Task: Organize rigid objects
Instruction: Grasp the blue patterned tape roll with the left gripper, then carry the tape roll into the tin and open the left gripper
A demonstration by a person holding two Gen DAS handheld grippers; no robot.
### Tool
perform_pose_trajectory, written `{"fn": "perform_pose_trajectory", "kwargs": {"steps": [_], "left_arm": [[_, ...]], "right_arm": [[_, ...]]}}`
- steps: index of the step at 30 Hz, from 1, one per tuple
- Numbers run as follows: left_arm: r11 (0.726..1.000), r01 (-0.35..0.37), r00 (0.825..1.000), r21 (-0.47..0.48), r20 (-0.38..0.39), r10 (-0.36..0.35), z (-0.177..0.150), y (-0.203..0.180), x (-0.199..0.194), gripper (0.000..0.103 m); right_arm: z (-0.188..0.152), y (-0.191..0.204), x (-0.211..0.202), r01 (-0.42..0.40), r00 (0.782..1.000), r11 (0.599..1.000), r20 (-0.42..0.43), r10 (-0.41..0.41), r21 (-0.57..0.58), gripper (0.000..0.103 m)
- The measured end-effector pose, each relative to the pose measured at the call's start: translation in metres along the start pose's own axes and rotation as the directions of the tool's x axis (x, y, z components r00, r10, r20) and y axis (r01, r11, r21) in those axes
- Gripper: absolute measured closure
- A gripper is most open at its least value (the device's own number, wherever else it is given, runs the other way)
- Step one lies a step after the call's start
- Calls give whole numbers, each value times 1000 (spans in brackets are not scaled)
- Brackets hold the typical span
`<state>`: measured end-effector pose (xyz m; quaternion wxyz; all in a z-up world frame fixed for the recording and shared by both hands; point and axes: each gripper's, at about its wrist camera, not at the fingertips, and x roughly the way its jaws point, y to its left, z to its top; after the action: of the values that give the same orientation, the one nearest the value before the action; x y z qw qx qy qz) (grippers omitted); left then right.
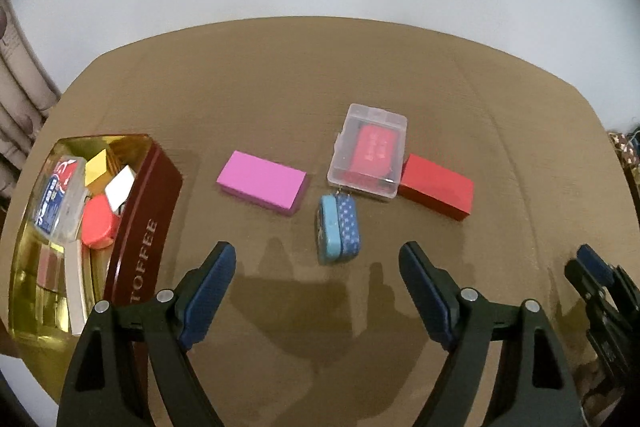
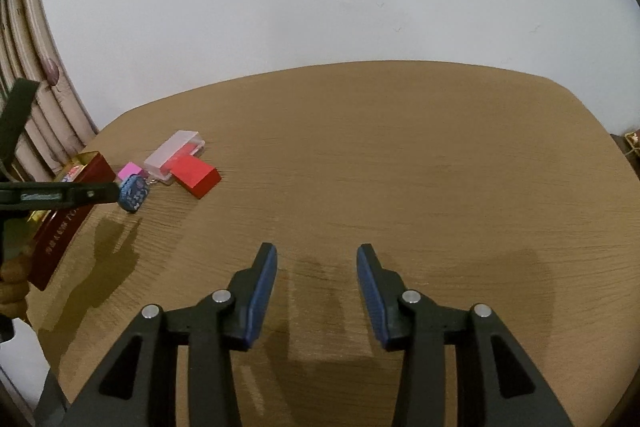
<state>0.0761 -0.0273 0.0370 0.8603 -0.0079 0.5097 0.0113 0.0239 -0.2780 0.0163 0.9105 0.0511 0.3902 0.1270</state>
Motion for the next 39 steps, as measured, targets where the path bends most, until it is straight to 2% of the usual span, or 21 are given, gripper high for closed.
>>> {"fn": "perform_pose_trajectory", "kwargs": {"steps": [6, 9, 10, 11, 12, 13, 19, 22, 25, 29, 32, 34, 36, 39], "left_arm": [[1000, -14, 1000, 0, -19, 14, 7, -3, 15, 28], [1000, -5, 1000, -2, -26, 5, 5, -6, 19, 39], [1000, -1, 999, 0, -37, 1, 5, -6, 22, 53], [1000, 12, 999, 0, -51, -11, 10, -6, 25, 75], [999, 36, 997, -1, -74, -36, 10, -7, 30, 86], [999, 47, 994, -9, -95, -48, 10, -7, 33, 85], [993, 96, 993, -64, -58, -99, -1, 9, 16, 85], [985, 142, 989, -93, -36, -146, -12, 24, -11, 85], [983, 155, 988, -98, 2, -155, -27, 43, -51, 85], [989, 114, 993, -96, 39, -110, -42, 85, -101, 85], [992, 41, 999, -121, 35, -37, -55, 132, -120, 85], [992, -10, 1000, -125, 12, 11, -63, 160, -114, 85], [990, -28, 1000, -137, -18, 26, -67, 180, -107, 85], [989, -60, 998, -135, -36, 55, -73, 195, -90, 85]], "right_arm": [[-2, -1, -5, -17, 1000, 1000, 9, 17, 7, 61], [-2, -1, -4, -24, 1000, 1000, 10, 24, 10, 61], [-2, -1, -4, -26, 1000, 1000, 10, 25, 12, 61], [-3, -1, -4, -25, 1000, 1000, 10, 25, 14, 61], [-3, -1, -3, -25, 1000, 1000, 11, 25, 16, 61], [-3, -1, -3, -27, 1000, 999, 11, 27, 18, 61], [-5, -2, -5, -20, 1000, 999, 10, 19, 30, 61], [-5, -2, -5, -20, 1000, 999, 10, 20, 33, 61], [-6, -1, -5, -17, 1000, 999, 8, 16, 36, 61], [-6, 0, -3, -11, 1000, 999, 1, 11, 33, 60], [-6, 1, -2, -4, 1000, 1000, -3, 4, 31, 60], [-5, 1, 0, 2, 1000, 1000, -8, -1, 27, 60], [-5, 2, 1, 9, 1000, 1000, -14, -9, 23, 60], [-5, 4, 4, 19, 1000, 1000, -26, -18, 17, 60]]}}
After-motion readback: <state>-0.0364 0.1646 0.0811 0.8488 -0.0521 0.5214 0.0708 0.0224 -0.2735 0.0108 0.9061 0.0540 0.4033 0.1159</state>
